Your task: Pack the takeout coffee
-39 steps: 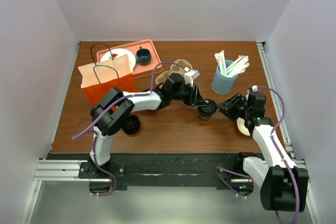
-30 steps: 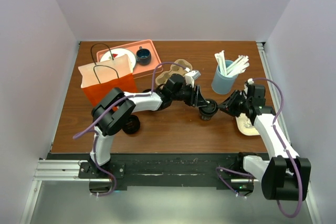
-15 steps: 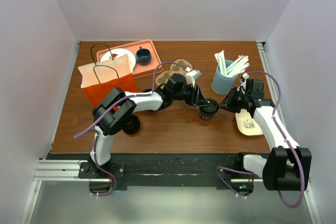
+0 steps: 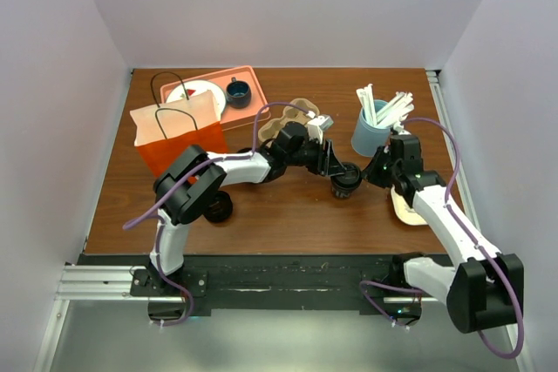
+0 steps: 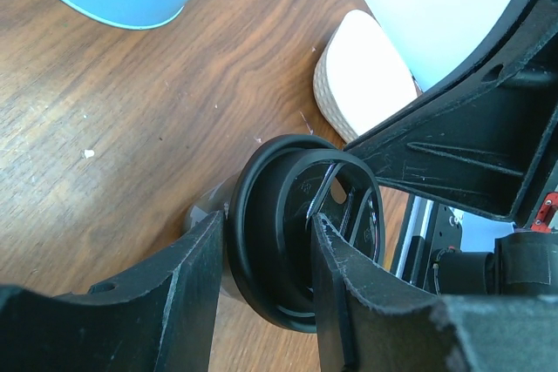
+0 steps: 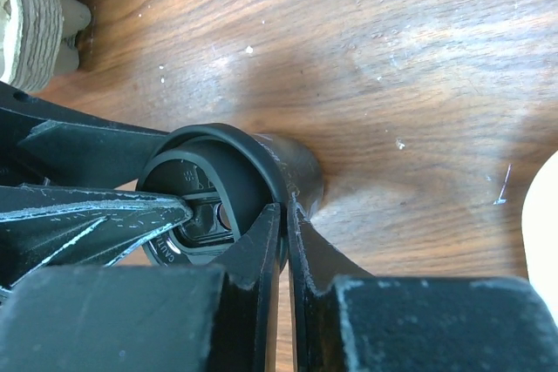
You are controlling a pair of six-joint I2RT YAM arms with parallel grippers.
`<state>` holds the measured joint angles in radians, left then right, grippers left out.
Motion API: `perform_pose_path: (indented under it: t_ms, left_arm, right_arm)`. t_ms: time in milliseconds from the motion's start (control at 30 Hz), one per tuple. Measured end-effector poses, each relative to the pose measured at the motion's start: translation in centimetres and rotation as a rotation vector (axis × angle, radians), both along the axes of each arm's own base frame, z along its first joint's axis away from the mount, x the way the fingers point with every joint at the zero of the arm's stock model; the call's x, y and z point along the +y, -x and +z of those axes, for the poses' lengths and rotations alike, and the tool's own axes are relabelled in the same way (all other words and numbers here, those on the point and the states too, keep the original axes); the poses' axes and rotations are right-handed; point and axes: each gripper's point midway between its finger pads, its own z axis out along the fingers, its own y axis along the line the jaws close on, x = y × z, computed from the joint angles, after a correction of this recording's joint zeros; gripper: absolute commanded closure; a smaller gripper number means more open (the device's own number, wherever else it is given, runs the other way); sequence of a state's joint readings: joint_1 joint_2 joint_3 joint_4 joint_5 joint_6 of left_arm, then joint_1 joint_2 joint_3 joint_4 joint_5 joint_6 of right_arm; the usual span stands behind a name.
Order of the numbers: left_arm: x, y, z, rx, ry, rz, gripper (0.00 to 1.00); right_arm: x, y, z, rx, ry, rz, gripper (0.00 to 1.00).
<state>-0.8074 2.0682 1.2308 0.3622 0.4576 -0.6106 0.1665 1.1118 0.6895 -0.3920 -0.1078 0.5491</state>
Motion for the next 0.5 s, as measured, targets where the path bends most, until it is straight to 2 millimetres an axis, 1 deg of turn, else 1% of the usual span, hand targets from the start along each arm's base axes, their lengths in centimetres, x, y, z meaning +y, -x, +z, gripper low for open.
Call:
perform_pose_path:
  t_ms: [133,167,267,433,500]
  left_arm:
    - [0.0,0.0,0.0,0.000,0.000,0.001,0.67]
    - [0.0,0.0,0.0,0.000,0.000,0.000,0.67]
    - [-0.1,0.1,0.1,0.001,0.003,-0.007,0.67]
    - [-0.1,0.1,0.3,0.003,-0.007,-0.012,0.66]
    - [0.0,0.1,0.3,0.004,-0.021,-0.016,0.62]
  right_arm:
    - [0.0,0.0,0.1,-0.008,-0.002,-0.012,0.89]
    - [0.0,0.0,0.2,-0.008,-0.004,-0.014,0.86]
    - [0.1,0.2,0.7,0.006,-0.007,-0.017,0.80]
    - [0.0,0.5,1.5,0.078,0.009,-0.023,0.79]
    - [0.1,0.8,1.9,0.096,0.012,-0.022,0.79]
